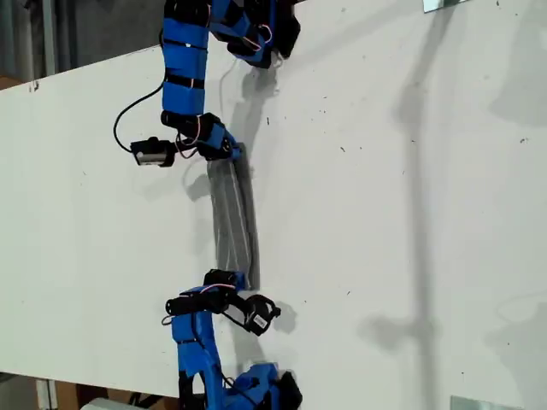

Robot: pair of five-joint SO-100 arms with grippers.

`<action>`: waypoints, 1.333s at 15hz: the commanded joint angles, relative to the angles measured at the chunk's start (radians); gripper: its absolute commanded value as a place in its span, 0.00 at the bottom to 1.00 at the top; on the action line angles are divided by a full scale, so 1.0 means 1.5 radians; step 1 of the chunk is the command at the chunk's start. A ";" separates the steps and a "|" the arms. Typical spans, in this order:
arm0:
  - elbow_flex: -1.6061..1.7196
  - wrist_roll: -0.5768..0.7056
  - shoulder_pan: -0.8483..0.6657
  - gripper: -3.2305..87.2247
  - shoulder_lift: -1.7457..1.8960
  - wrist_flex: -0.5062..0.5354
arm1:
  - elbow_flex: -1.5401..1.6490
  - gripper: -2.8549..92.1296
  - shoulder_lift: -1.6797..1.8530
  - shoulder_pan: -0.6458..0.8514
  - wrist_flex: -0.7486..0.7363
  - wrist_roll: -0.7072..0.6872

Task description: Grasp corners of a square towel and fold twice.

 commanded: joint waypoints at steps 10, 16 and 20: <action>0.121 0.049 -0.172 0.20 0.312 0.046 | -0.101 0.41 -0.114 0.160 0.030 -0.130; 0.603 -0.049 -0.233 0.20 0.786 -0.134 | -0.230 0.17 -0.375 0.178 0.052 -0.157; 0.809 -0.117 -0.206 0.19 1.153 -0.050 | 0.007 0.03 -0.195 0.170 -0.006 -0.066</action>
